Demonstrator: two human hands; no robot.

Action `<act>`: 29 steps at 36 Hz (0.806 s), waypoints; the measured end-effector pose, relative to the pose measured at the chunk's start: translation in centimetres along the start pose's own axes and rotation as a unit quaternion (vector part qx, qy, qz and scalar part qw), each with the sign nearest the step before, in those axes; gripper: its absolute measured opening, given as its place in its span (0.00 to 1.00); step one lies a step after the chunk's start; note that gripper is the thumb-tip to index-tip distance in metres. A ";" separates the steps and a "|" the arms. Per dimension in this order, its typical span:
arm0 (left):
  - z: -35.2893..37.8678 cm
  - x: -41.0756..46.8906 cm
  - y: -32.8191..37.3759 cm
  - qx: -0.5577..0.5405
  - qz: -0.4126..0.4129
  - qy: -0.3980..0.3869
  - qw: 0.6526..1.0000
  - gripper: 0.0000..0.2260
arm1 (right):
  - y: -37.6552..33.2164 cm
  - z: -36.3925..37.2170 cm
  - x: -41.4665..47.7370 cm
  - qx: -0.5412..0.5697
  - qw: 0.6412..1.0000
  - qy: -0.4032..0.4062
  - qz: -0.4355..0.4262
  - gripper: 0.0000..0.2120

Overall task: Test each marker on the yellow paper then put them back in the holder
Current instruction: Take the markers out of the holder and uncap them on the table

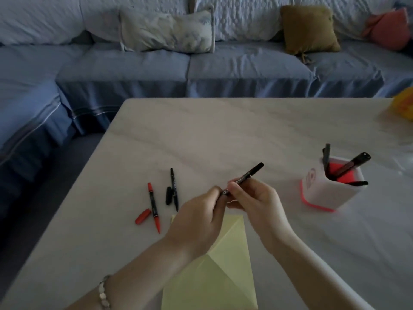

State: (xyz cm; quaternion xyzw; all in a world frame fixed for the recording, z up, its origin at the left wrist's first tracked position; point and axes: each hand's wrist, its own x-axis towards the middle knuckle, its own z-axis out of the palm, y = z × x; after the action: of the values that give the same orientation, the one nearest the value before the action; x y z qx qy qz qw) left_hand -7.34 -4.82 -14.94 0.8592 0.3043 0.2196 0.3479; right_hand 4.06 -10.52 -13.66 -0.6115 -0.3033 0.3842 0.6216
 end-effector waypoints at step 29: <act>-3.5 0.5 -8.2 -0.041 -0.171 0.113 0.978 0.07 | 7.4 6.6 11.2 -0.501 0.861 -0.067 0.058 0.12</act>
State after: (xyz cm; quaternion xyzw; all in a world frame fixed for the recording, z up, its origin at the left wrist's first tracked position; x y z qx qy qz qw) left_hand -12.06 1.89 -18.53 0.7488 0.4749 0.2652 0.3787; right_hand 3.52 2.13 -21.63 -0.8301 -0.4594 0.2556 0.1859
